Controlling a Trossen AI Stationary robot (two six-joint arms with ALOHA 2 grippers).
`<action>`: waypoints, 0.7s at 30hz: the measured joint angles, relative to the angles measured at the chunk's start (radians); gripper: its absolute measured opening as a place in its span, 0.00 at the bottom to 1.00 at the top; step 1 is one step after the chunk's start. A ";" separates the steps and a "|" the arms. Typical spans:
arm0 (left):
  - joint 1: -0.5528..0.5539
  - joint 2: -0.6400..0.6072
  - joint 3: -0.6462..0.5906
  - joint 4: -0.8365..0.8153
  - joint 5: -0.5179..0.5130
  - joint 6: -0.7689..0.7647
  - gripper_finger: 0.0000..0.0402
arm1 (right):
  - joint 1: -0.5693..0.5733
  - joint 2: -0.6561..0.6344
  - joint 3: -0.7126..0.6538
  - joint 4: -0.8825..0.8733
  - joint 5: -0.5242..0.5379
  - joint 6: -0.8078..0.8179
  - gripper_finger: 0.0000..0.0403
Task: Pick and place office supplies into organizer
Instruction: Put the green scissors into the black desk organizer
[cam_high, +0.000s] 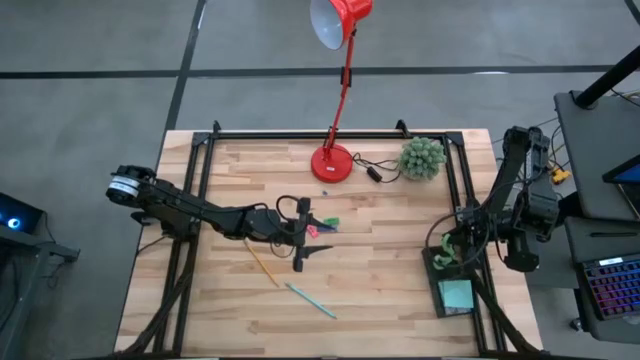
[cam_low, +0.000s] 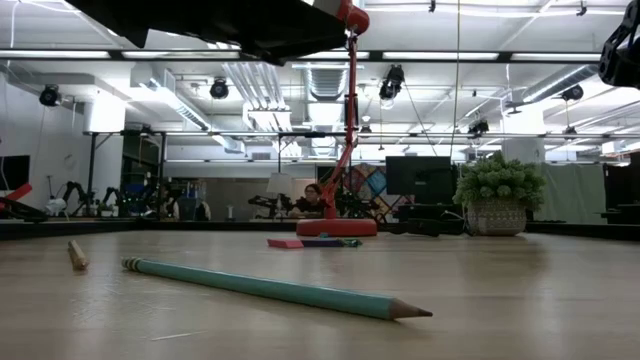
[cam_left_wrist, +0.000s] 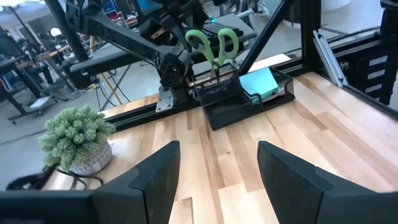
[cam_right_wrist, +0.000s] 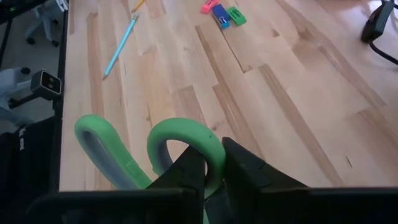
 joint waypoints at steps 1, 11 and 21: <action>0.000 0.000 0.000 0.000 0.000 -0.009 0.50 | 0.000 0.000 0.000 0.000 0.001 0.002 0.12; 0.000 0.001 0.000 0.000 0.000 -0.026 0.50 | 0.000 0.000 0.000 0.001 0.007 0.002 0.17; 0.006 0.045 0.027 0.186 0.218 -0.043 0.50 | 0.000 0.000 0.000 0.002 0.007 0.006 0.12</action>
